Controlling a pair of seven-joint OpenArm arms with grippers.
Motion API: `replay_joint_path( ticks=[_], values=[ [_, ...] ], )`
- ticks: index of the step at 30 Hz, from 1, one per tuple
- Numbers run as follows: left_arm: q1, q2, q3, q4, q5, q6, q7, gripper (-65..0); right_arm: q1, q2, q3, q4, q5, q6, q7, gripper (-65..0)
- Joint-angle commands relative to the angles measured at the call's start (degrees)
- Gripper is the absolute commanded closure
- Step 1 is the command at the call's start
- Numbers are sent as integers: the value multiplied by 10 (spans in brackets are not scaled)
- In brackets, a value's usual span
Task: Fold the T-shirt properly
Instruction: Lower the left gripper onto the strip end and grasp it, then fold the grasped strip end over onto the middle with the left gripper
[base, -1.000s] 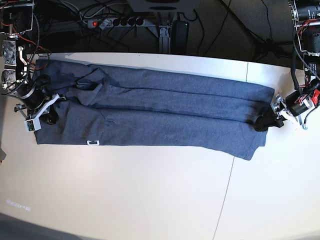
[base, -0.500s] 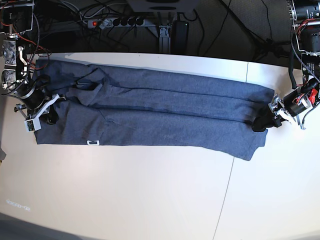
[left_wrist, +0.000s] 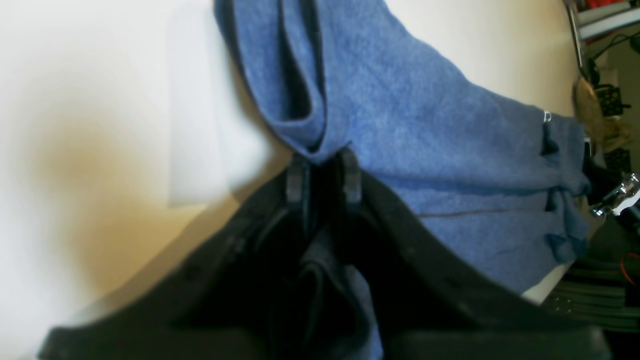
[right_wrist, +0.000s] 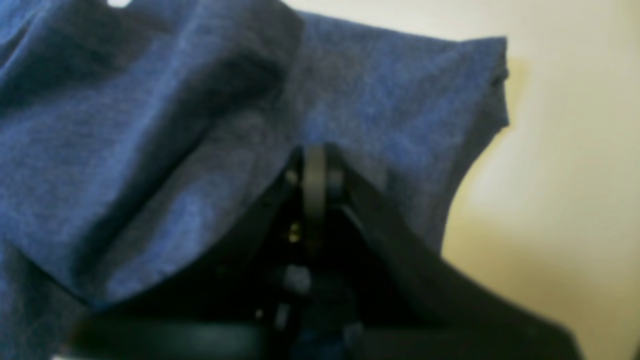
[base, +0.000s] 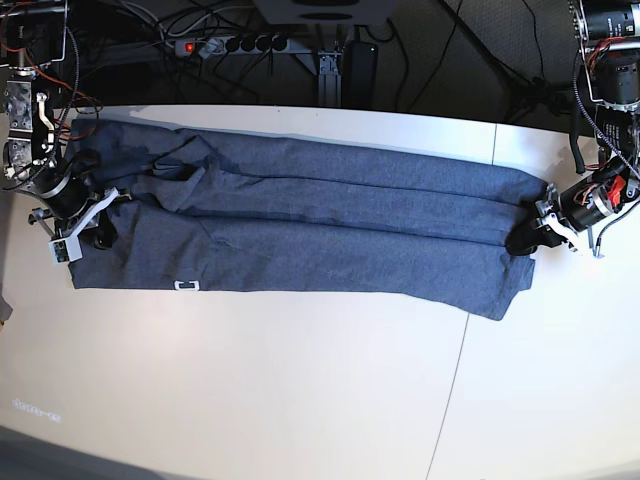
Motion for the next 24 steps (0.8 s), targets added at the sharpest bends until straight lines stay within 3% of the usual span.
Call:
replay_joint_path(
  ticks=[1, 2, 4, 10, 14, 20, 24],
  values=[
    [3, -3, 2, -3, 14, 16, 14, -80, 5, 11, 5, 5, 0, 35, -2, 0],
    [2, -3, 2, -3, 15, 16, 14, -74, 5, 11, 5, 5, 0, 35, -2, 0],
    [1, -3, 2, -3, 15, 16, 12, 0, 5, 11, 5, 5, 0, 35, -2, 0],
    [2, -3, 2, -2, 14, 14, 12, 0, 5, 11, 5, 5, 0, 35, -2, 0],
    [2, -3, 2, 23, -1, -15, 17, 0, 5, 11, 5, 5, 0, 35, -2, 0],
    [3, -4, -2, 145, 8, -15, 26, 0, 5, 11, 5, 5, 7, 35, -2, 0],
    [3, -3, -9, 236, 45, -15, 25, 0, 5, 11, 5, 5, 11, 35, -2, 0]
  ],
)
